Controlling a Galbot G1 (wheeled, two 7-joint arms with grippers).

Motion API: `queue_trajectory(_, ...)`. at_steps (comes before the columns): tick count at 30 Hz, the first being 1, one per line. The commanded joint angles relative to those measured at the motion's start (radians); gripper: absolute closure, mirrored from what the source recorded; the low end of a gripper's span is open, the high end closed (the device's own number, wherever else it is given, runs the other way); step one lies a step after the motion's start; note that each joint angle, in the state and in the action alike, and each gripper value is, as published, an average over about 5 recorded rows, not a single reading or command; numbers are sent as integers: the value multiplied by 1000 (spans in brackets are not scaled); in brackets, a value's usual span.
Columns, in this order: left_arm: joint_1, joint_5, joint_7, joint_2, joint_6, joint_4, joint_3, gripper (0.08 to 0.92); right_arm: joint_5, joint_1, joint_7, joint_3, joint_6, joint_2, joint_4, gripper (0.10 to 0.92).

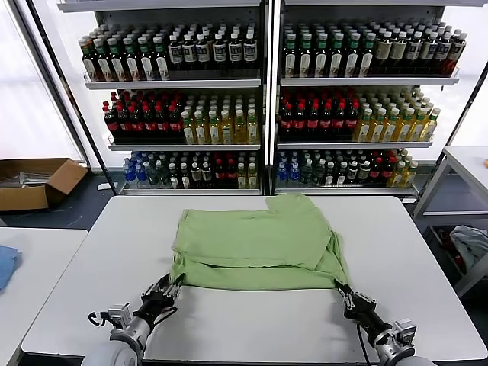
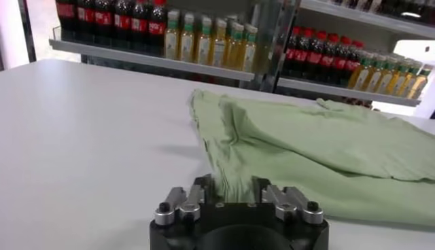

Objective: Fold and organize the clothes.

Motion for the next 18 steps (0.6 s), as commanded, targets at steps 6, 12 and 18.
queue_trajectory(6,33,18,33,6,-11,-37,3,846,4,-21,-1,6,-2,-6,21,918)
queue_trajectory(12,92,30,39,13,-14,-74,-5,915,6,-72,-9,22,-5,-20,60,918)
queue_trajectory(18,201,44,35,20,-12,-154,-23,915,14,-164,-12,72,-8,-39,126,918)
